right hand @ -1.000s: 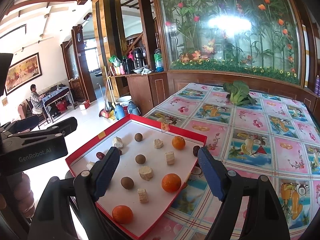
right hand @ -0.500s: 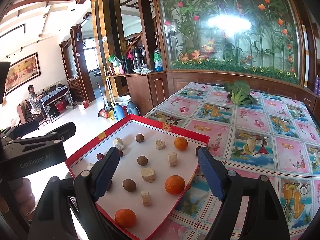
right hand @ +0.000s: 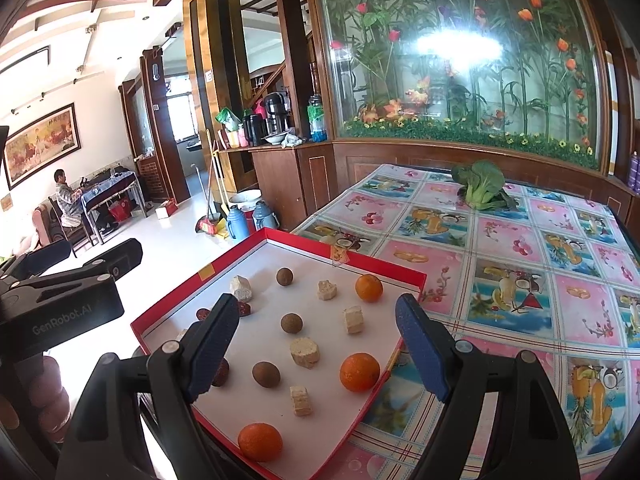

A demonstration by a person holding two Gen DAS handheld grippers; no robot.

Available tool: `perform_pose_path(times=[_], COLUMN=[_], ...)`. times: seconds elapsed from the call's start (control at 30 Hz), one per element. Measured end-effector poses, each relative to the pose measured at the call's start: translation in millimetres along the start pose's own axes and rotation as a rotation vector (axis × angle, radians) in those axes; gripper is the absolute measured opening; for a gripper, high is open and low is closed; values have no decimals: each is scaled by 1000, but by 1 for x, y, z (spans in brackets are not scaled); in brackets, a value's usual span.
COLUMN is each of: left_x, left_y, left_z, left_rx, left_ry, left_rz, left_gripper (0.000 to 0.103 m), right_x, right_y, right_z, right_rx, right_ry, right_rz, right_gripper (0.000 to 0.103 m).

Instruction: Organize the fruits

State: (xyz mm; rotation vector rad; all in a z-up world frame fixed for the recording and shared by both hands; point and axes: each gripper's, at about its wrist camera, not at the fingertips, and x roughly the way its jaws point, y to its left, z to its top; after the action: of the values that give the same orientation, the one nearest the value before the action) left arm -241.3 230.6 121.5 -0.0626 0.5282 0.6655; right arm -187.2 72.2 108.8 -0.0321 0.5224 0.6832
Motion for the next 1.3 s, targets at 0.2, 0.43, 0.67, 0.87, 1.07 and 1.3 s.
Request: perform_pose_path(times=[0.2,0.43,0.67,0.87,1.07,1.3], left_x=[6,7,8,8,7,9], left_y=[4,5,9,11,13,15], left_z=[-4,-5,-8,-8,-6,-4], left_rx=[1,2,0,-8,-11,-15], left_ry=[24,31,42,41,38,44], left_rz=[-1,-11,-27,-36,-42,-51], left_gripper=[103,103,103,103,103,103], right_x=[6,6,6,6,7,8], right_y=[5,11,14,18,20,25], right_z=[1,1,1,5,7,8], right_rx=[-10,-22,-30,-39,-46,-52], right_ry=[11,9,9,-2,-5,-3], right_rz=[-4,-8,-12,-20,-23,-19], right_gripper=[80,80,80,80,80,80])
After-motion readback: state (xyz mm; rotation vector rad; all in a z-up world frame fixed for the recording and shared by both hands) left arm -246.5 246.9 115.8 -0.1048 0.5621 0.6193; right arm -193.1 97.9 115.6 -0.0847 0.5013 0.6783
